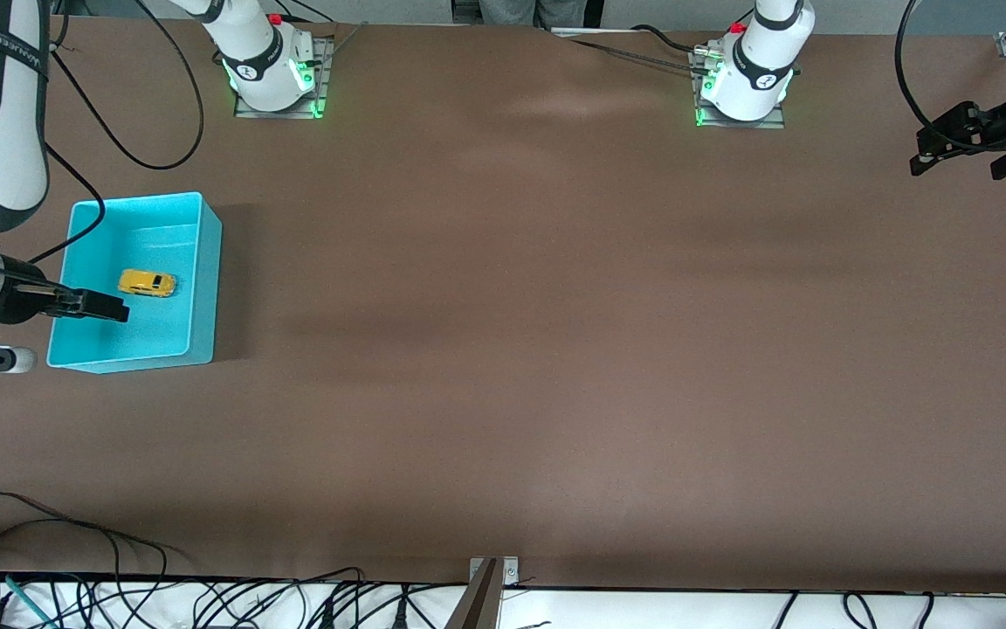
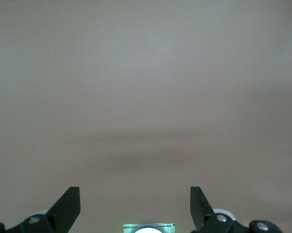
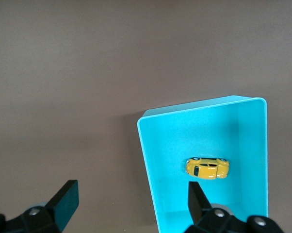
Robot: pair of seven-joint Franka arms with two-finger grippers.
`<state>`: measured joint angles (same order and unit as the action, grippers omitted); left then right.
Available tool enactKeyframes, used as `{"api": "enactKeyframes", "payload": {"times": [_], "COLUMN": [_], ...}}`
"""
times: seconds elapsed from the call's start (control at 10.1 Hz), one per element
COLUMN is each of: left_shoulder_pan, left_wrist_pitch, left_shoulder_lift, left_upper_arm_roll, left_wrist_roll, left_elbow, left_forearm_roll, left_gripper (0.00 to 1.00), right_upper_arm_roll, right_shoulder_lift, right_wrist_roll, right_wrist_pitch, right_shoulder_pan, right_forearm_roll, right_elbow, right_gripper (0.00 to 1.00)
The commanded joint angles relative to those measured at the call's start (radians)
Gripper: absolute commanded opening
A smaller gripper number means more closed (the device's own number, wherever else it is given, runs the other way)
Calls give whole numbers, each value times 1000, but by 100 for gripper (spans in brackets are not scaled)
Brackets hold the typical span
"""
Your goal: Wind up and store yellow beetle car
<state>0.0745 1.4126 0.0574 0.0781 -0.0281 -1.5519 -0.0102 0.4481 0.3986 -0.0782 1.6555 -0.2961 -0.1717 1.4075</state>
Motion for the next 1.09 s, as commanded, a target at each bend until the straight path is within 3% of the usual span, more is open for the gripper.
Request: {"api": "enactKeyframes", "payload": {"times": [0.0, 0.99], "left_shoulder_pan": [-7, -7], "left_wrist_pitch": [-9, -9], "left_shoulder_lift": [-18, -18], "left_upper_arm_roll": [-3, -3], "left_wrist_roll": [-22, -22], "left_elbow": [35, 35], "left_forearm_roll": [10, 10], "left_gripper": [100, 100], "right_upper_arm_roll": [1, -6], "right_shoulder_lift": [-6, -4], "right_wrist_roll": [-2, -2], "right_wrist_pitch": [-11, -19], "right_shoulder_pan": [0, 0], "right_forearm_roll": [11, 12], "right_elbow": [-7, -7], "right_gripper": [100, 100]}}
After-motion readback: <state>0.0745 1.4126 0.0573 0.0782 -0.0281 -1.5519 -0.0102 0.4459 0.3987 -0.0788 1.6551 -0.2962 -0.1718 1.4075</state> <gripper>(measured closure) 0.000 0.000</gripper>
